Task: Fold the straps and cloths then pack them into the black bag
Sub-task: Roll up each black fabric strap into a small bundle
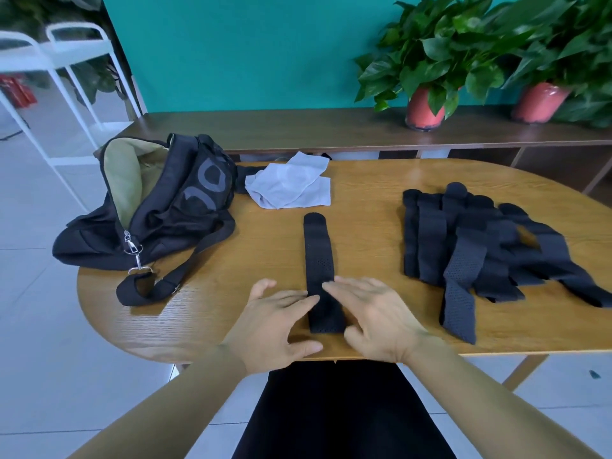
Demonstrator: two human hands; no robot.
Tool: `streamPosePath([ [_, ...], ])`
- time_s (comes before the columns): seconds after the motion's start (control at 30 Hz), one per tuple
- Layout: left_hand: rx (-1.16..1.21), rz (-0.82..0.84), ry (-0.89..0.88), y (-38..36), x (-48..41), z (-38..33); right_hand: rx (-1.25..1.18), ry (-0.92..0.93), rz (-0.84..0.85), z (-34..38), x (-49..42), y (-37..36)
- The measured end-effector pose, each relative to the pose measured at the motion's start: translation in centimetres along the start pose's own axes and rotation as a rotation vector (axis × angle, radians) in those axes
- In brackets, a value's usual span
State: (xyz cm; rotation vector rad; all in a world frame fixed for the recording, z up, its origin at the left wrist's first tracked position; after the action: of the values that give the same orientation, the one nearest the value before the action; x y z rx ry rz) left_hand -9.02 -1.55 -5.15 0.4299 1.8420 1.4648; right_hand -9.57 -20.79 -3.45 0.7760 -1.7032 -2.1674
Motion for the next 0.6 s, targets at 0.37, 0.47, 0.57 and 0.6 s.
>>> streamPosePath([
  [0.37,0.081,-0.121,0.467,-1.1,-2.5,-0.4,-0.044,-0.196,-0.232,0.3,-1.0,-2.3],
  [0.47,0.060,-0.116,0.523,-1.7,-3.0,-0.2,0.029,-0.201,-0.287,-0.2,-1.3,-2.9],
  [0.57,0.030,-0.120,0.537,-2.0,-3.3,-0.1,0.082,-0.215,-0.355,-0.5,-1.6,-3.3],
  [0.6,0.015,-0.109,0.539,-2.1,-3.4,-0.1,0.082,-0.219,-0.365,-0.6,-1.6,-3.6],
])
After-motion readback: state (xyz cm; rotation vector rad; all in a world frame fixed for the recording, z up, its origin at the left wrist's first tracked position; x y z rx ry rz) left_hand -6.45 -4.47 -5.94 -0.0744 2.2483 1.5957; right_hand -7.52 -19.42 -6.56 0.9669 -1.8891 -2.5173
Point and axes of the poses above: each hand's wrist, its own x-axis away from the middle knuckle, its own y-axis out of the back of the hand, z = x × y, the point moved 3 cm from there along -x, towards the middle knuckle, and after that the axes turned 2 degrees about -y, right-handed, at the moved point
